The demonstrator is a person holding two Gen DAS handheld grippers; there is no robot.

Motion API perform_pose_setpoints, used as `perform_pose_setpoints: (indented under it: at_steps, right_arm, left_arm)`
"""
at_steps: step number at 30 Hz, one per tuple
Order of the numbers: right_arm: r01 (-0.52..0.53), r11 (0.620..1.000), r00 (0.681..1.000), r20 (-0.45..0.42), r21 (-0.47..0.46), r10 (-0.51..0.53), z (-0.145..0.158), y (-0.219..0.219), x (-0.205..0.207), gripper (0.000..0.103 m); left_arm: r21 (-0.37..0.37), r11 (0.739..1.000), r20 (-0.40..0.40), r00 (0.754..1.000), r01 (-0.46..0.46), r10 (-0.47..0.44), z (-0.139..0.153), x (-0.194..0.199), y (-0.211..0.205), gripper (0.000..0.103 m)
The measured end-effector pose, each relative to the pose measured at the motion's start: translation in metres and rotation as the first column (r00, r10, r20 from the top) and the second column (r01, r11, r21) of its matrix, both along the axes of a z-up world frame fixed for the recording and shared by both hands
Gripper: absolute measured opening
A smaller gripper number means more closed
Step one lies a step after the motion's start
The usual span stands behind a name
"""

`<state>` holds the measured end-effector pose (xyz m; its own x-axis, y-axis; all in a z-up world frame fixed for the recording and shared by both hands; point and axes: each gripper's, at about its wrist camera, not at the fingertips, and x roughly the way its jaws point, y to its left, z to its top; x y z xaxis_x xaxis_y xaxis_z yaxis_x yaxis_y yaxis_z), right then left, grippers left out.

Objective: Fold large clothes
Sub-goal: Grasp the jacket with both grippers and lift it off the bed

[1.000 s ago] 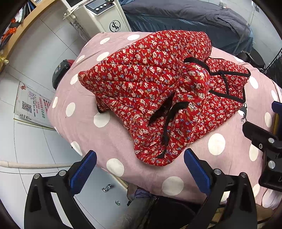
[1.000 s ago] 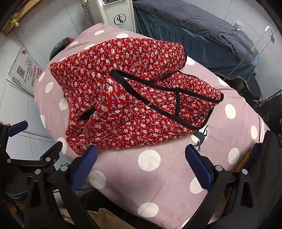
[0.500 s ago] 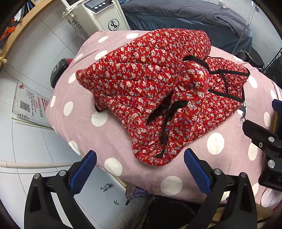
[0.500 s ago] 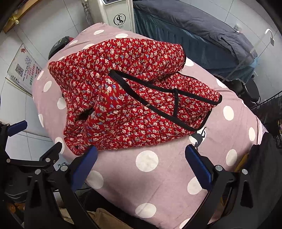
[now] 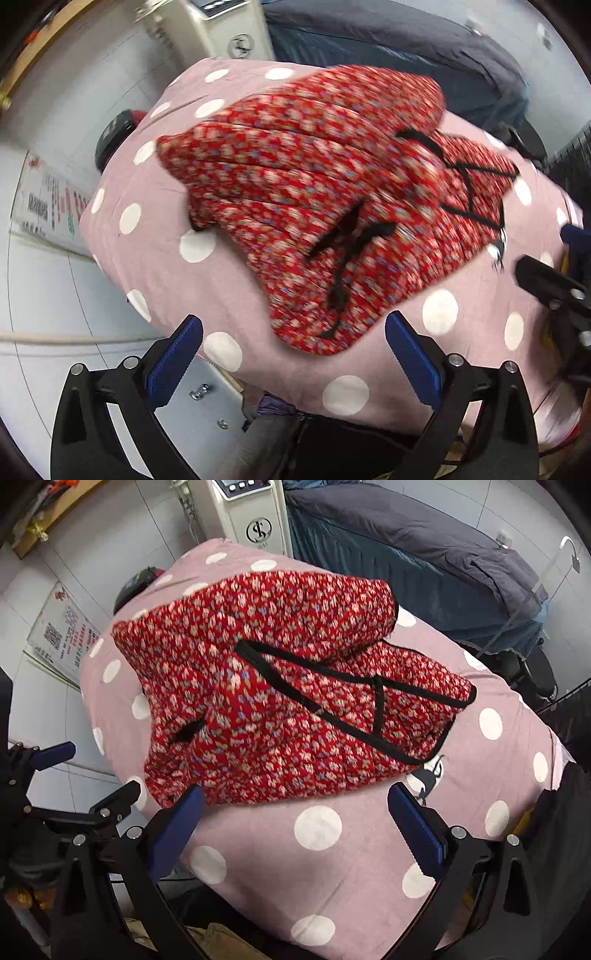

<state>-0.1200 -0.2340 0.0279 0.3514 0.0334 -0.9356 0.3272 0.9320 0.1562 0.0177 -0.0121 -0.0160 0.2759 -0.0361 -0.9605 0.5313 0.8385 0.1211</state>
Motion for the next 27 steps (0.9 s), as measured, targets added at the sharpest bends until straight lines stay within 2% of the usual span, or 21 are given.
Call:
perform_pose_setpoints:
  at_steps: [3,6,10,14,17,22,25,27]
  right_arm:
    - [-0.006,0.999,0.998,0.056,0.046,0.003,0.008,-0.014,0.011,0.098]
    - [-0.034,0.998,0.992,0.125,0.045,0.029,0.023,-0.029,0.036,0.098]
    - [-0.077,0.996,0.980,0.184,0.033,0.070,0.035,-0.040,0.085,0.098]
    - [-0.110,0.991,0.983,0.155,0.082,0.096,0.019,-0.046,0.153,0.098]
    - [-0.129,0.989,0.984,0.130,0.073,0.119,0.001,-0.044,0.203,0.098]
    - [-0.151,0.987,0.988,0.026,0.055,0.149,-0.044,-0.027,0.283,0.098]
    - [-0.190,0.981,0.976,-0.111,-0.030,0.186,-0.083,-0.010,0.321,0.098]
    - [-0.256,0.963,0.938,-0.263,-0.085,0.226,-0.118,0.003,0.334,0.098]
  left_arm:
    - [-0.035,0.995,0.021,0.995,-0.092,0.093,0.011,0.036,0.024,0.097]
    - [-0.085,0.974,0.049,0.975,-0.212,0.217,0.028,0.084,0.059,0.097]
    - [-0.204,0.920,0.019,0.939,-0.333,0.344,0.044,0.142,0.093,0.097]
    - [-0.224,0.908,-0.088,0.935,-0.354,0.343,0.020,0.188,0.086,0.097]
    - [-0.227,0.880,-0.206,0.904,-0.417,0.375,-0.018,0.221,0.079,0.097]
    - [-0.259,0.810,-0.400,0.822,-0.527,0.406,-0.076,0.251,0.075,0.096]
    - [-0.254,0.809,-0.449,0.806,-0.530,0.386,-0.098,0.252,0.068,0.095]
    - [-0.263,0.807,-0.468,0.801,-0.529,0.373,-0.110,0.250,0.066,0.094]
